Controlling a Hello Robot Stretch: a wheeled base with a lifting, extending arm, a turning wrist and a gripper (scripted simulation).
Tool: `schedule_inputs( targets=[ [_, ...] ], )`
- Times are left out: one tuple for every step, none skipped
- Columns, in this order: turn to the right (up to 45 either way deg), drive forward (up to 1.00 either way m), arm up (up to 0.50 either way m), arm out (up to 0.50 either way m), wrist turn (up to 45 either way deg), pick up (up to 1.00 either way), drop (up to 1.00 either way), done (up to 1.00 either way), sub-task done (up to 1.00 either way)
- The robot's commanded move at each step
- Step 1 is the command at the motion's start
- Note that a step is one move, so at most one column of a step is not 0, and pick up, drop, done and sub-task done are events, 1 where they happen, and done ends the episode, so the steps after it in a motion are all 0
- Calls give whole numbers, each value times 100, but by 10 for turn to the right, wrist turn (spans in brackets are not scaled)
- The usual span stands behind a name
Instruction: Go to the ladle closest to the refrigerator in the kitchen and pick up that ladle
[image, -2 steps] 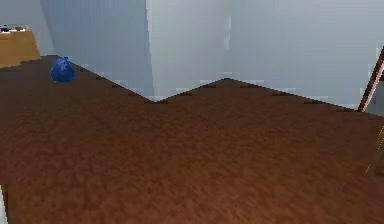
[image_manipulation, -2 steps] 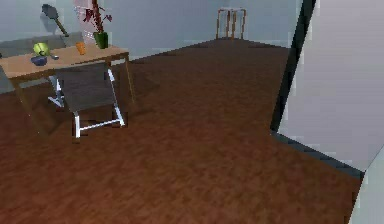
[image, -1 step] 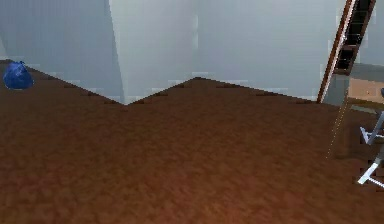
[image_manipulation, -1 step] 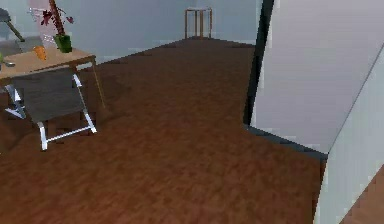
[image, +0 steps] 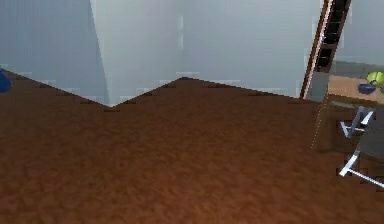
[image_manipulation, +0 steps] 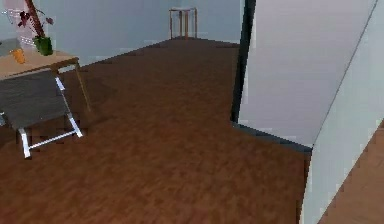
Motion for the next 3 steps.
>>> schedule_inputs(
  targets=[
    [0, 5, 0, 0, 0, 0, 0, 0, 0],
    [30, 0, 0, 0, 0, 0, 0, 0, 0],
    [0, 30, 0, 0, 0, 0, 0, 0, 0]
  ],
)
